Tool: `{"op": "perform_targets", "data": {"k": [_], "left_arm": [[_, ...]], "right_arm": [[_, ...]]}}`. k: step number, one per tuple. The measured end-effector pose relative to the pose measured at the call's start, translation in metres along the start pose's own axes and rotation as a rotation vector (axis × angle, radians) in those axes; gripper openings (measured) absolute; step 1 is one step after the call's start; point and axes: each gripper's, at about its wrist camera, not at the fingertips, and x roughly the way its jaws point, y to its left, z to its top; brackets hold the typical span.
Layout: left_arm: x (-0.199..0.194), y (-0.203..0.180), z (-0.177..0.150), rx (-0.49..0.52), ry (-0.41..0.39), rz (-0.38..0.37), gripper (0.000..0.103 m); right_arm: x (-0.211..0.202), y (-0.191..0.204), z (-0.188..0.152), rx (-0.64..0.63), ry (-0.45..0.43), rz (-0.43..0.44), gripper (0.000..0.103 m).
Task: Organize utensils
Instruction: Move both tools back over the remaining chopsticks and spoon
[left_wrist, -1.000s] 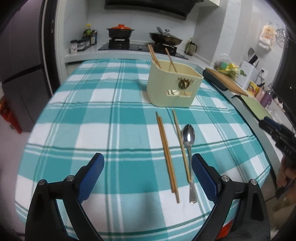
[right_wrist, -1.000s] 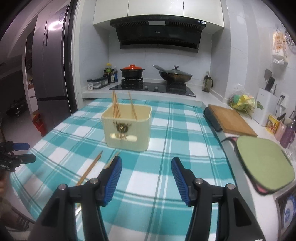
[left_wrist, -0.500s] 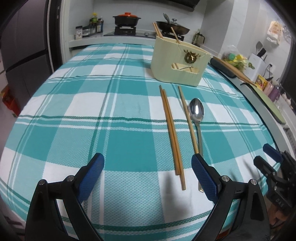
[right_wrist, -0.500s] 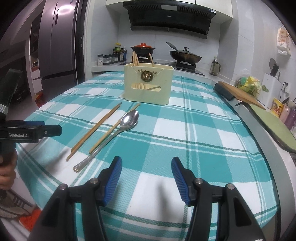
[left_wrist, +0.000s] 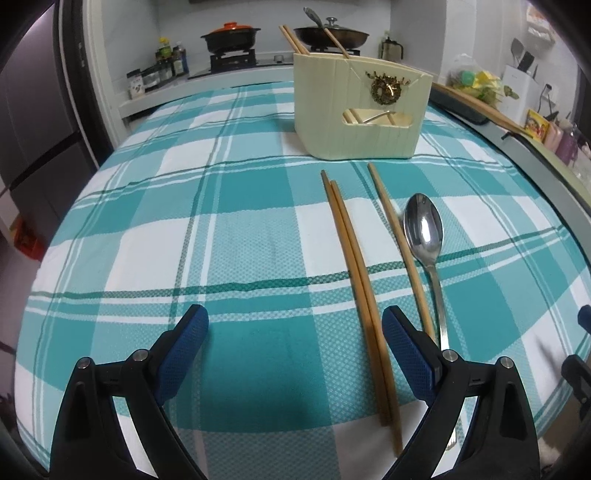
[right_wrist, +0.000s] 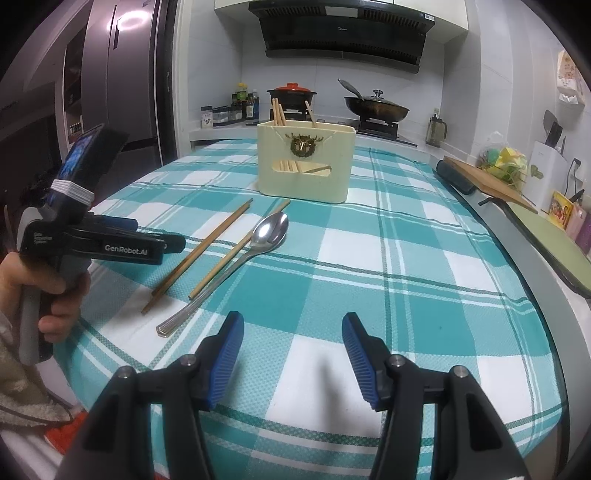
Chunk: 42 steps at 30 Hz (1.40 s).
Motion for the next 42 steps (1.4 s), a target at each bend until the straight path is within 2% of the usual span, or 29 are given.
{"op": "perform_targets", "data": {"k": [3, 13, 16, 22, 42], "left_arm": [[0.007, 0.0, -0.001, 0.013, 0.019, 0.026, 0.096], [0.016, -0.001, 0.002, 0.006, 0.045, 0.01, 0.097], [0.026, -0.002, 0.003, -0.007, 0.08, 0.021, 0.098], [0.026, 0.002, 0.001, -0.035, 0.077, 0.009, 0.1], [0.026, 0.003, 0.001, -0.043, 0.071, 0.008, 0.101]], "right_arm": [[0.001, -0.002, 0.001, 0.008, 0.0, 0.002, 0.057], [0.005, -0.004, 0.0, 0.022, 0.011, 0.009, 0.057], [0.005, -0.005, 0.001, 0.025, 0.01, 0.008, 0.057], [0.005, -0.005, 0.002, 0.014, -0.004, -0.011, 0.057], [0.039, 0.006, 0.002, 0.017, 0.071, 0.005, 0.057]]}}
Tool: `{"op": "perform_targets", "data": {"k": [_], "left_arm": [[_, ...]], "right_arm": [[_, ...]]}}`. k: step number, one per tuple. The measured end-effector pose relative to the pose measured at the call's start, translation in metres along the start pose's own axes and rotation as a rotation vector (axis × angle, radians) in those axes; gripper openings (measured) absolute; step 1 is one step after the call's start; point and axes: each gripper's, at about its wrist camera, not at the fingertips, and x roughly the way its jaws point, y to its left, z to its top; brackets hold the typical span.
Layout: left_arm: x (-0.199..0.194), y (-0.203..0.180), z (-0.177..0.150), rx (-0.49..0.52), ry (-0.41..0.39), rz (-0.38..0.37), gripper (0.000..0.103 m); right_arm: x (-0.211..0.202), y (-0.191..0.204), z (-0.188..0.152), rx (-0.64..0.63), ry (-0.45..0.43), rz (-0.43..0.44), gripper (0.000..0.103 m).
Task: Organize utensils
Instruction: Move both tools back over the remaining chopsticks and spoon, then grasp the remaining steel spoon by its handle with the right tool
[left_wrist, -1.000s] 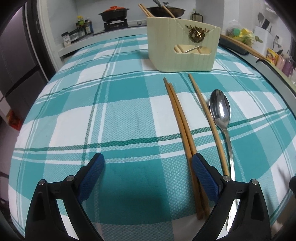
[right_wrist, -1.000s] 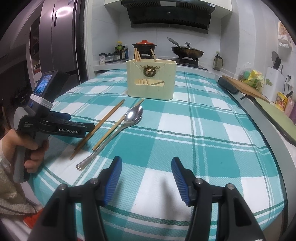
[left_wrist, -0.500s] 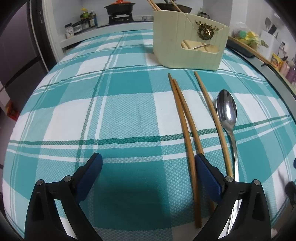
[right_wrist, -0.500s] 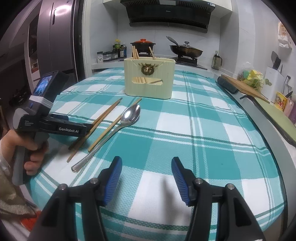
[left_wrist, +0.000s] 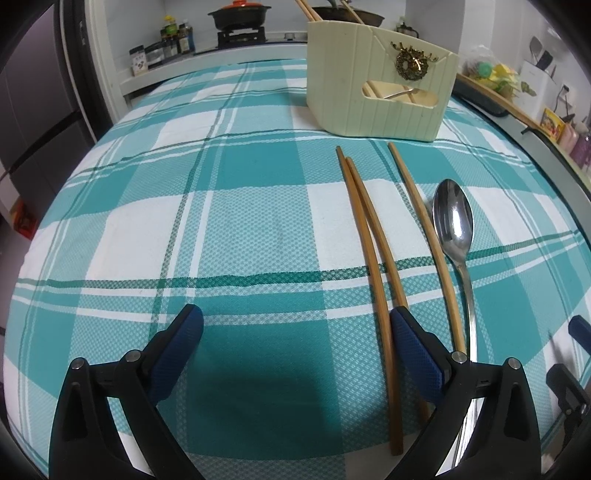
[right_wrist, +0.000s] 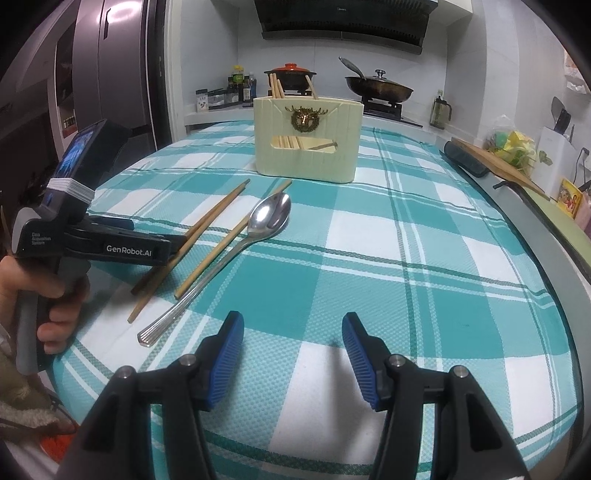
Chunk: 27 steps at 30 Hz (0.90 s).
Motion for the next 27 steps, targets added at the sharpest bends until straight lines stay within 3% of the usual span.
{"op": "perform_targets", "data": {"k": [16, 27], "left_arm": [[0.003, 0.004, 0.004, -0.004, 0.014, 0.004, 0.103], [0.009, 0.018, 0.009, -0.045, 0.005, 0.024, 0.102]], "right_arm": [[0.008, -0.002, 0.002, 0.018, 0.027, 0.008, 0.057], [0.032, -0.023, 0.044, 0.173, 0.102, -0.026, 0.057]]}}
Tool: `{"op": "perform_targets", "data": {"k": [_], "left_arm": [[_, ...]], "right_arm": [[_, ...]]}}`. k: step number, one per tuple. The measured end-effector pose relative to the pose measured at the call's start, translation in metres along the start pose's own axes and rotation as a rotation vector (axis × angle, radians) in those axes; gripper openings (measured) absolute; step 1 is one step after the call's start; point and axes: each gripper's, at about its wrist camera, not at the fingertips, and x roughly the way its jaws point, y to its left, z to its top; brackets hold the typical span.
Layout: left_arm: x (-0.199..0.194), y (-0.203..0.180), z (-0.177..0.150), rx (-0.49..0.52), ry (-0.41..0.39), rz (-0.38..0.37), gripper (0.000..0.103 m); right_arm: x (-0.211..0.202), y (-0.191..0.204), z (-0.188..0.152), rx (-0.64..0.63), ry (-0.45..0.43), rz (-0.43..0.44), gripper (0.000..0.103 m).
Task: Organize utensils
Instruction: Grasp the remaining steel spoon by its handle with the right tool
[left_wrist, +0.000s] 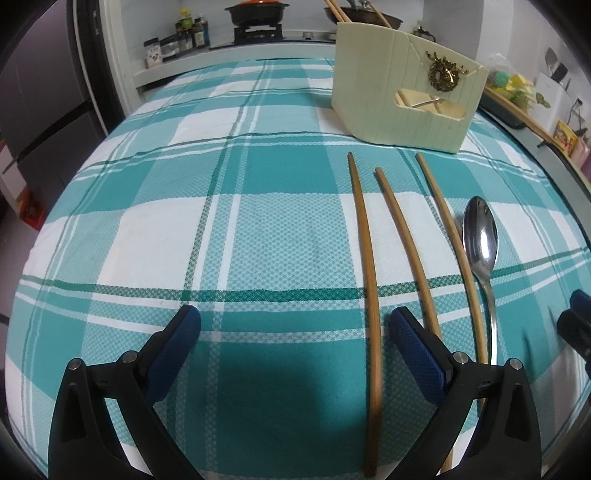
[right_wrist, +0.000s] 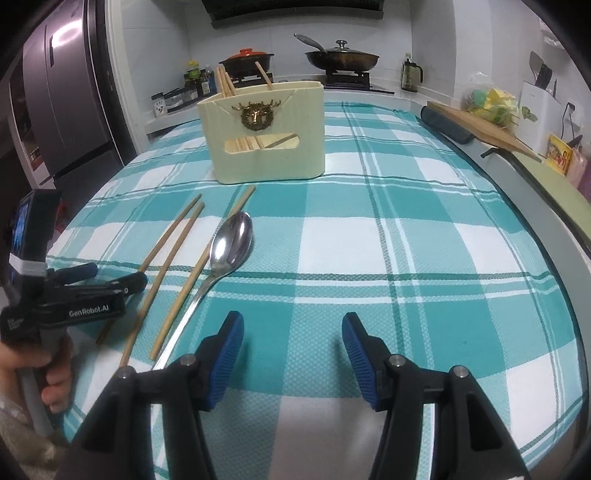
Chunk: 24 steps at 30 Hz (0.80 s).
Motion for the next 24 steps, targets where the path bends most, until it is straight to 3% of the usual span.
{"op": "perform_targets", "data": {"k": [4, 10, 16, 18, 20, 21, 24], "left_arm": [[-0.001, 0.001, -0.001, -0.002, -0.004, -0.007, 0.102], [-0.002, 0.001, -0.001, -0.004, -0.005, -0.01, 0.102], [-0.002, 0.001, -0.001, -0.005, -0.005, -0.011, 0.102], [-0.001, 0.001, -0.001, -0.004, -0.005, -0.011, 0.102], [-0.001, 0.001, -0.001, -0.005, -0.005, -0.011, 0.102], [-0.002, 0.001, -0.001, -0.005, -0.005, -0.012, 0.102], [-0.001, 0.001, -0.001, -0.004, -0.005, -0.01, 0.102]], "right_arm": [[0.019, 0.025, 0.011, -0.038, 0.032, 0.03, 0.057], [0.044, 0.06, 0.025, -0.114, 0.044, 0.005, 0.056], [0.059, 0.06, 0.019, -0.162, 0.07, -0.033, 0.053], [0.056, 0.054, 0.019, -0.163, 0.065, -0.058, 0.041], [0.054, 0.045, 0.019, -0.156, 0.065, -0.07, 0.017], [0.053, 0.04, 0.019, -0.15, 0.068, -0.076, 0.013], [0.05, 0.022, 0.018, -0.144, 0.069, -0.106, 0.013]]}}
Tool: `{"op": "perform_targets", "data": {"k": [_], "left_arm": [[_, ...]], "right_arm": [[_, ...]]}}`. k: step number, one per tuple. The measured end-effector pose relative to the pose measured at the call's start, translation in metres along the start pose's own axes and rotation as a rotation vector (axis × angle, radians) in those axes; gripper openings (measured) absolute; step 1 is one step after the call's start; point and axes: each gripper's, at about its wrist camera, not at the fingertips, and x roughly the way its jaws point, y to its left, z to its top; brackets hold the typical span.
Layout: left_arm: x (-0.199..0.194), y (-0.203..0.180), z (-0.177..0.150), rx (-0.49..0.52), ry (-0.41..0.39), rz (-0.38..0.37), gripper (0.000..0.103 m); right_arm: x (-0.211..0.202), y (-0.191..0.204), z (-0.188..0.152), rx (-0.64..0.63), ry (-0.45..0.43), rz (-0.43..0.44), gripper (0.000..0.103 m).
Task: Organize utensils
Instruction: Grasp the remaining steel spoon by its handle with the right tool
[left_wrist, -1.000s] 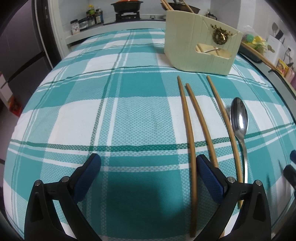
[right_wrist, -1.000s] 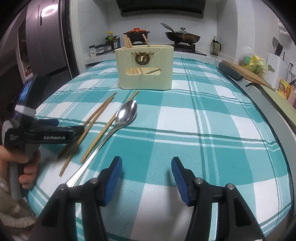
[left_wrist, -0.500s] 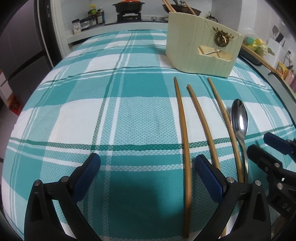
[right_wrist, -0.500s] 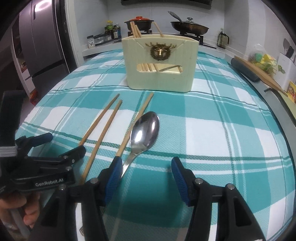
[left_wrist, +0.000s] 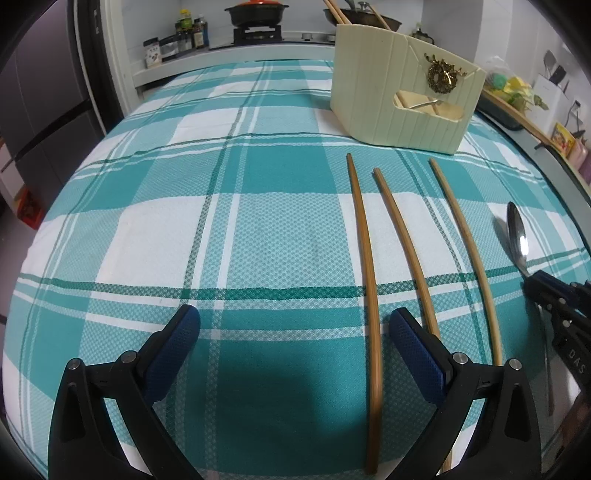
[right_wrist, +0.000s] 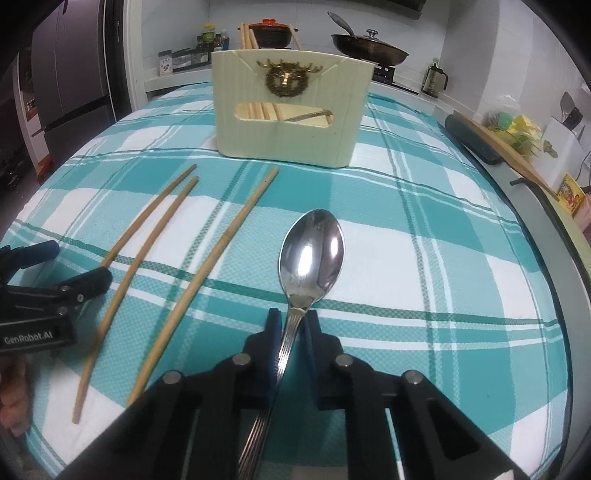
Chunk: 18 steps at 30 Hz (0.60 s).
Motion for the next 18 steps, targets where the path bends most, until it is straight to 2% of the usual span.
{"op": "perform_targets", "data": {"k": [8, 13, 15, 17, 18], "left_arm": [[0.001, -0.001, 0.0, 0.002, 0.002, 0.005, 0.102], [0.0, -0.001, 0.0, 0.003, 0.002, 0.005, 0.102], [0.0, -0.001, 0.0, 0.003, 0.002, 0.005, 0.103], [0.001, -0.001, 0.0, 0.003, 0.002, 0.005, 0.103], [0.0, -0.001, 0.0, 0.003, 0.002, 0.005, 0.103]], "right_arm": [[-0.004, -0.062, -0.019, 0.036, 0.006, -0.143, 0.013], [-0.008, -0.082, -0.026, 0.061, 0.006, -0.155, 0.014], [-0.009, -0.084, -0.029, 0.076, -0.003, -0.142, 0.024], [-0.012, -0.086, -0.032, 0.092, -0.017, -0.14, 0.047], [-0.013, -0.087, -0.034, 0.098, -0.021, -0.137, 0.048]]}}
